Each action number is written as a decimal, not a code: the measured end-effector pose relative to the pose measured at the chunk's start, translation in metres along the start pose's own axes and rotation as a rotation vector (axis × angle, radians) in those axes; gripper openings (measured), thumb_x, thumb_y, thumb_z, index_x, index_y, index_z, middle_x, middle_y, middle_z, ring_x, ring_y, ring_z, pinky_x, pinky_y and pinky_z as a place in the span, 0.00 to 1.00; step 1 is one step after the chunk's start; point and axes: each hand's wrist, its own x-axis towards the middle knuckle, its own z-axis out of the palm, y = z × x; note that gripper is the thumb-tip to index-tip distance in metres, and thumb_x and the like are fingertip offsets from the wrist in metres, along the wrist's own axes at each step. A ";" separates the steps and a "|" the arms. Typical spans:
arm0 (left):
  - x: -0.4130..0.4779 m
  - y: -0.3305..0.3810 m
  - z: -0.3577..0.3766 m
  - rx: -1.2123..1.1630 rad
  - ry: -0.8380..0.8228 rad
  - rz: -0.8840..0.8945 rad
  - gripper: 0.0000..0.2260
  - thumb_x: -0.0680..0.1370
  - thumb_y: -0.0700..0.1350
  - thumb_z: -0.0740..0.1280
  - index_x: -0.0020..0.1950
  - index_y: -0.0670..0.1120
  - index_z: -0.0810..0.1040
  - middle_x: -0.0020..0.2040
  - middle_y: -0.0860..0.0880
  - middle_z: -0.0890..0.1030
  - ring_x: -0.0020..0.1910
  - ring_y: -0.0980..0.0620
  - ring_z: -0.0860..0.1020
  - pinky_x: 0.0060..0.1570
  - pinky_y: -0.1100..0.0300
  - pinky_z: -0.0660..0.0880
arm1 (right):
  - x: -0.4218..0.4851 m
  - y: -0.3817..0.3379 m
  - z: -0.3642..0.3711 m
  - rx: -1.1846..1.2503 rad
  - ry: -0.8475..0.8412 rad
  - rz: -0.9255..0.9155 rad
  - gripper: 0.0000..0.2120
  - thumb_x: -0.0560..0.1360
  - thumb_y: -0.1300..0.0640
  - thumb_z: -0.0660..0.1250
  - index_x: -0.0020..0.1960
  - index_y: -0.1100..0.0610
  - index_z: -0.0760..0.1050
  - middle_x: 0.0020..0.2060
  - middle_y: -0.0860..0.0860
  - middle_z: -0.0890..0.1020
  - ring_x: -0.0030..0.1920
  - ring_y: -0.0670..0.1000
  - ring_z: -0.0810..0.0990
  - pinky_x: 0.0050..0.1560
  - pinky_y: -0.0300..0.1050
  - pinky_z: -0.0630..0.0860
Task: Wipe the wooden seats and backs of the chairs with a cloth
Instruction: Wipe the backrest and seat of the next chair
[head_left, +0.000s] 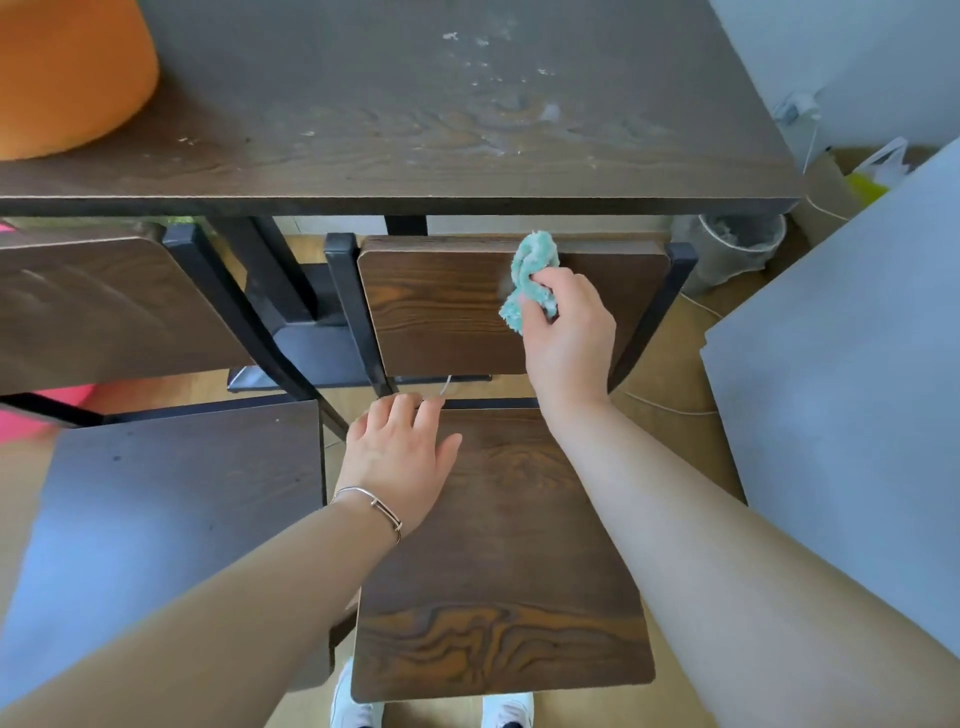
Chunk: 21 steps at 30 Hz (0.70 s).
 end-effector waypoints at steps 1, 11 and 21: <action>-0.002 -0.013 -0.001 -0.001 0.002 -0.013 0.24 0.81 0.60 0.51 0.74 0.51 0.61 0.69 0.49 0.68 0.69 0.44 0.65 0.66 0.49 0.64 | -0.004 -0.013 0.013 0.015 -0.007 -0.009 0.15 0.75 0.54 0.72 0.60 0.56 0.77 0.56 0.51 0.81 0.56 0.46 0.79 0.48 0.23 0.68; -0.017 -0.111 -0.003 -0.013 -0.017 -0.076 0.22 0.82 0.60 0.49 0.74 0.53 0.60 0.71 0.50 0.66 0.71 0.46 0.62 0.68 0.49 0.63 | -0.037 -0.089 0.104 0.103 -0.051 -0.011 0.12 0.76 0.56 0.72 0.58 0.56 0.77 0.54 0.50 0.81 0.54 0.47 0.80 0.47 0.25 0.70; 0.002 -0.077 0.010 0.014 -0.062 0.056 0.24 0.81 0.60 0.49 0.75 0.52 0.60 0.71 0.50 0.66 0.69 0.45 0.64 0.67 0.50 0.64 | -0.016 0.015 0.024 -0.076 0.072 0.179 0.13 0.78 0.56 0.69 0.61 0.54 0.78 0.57 0.48 0.82 0.57 0.45 0.79 0.50 0.33 0.77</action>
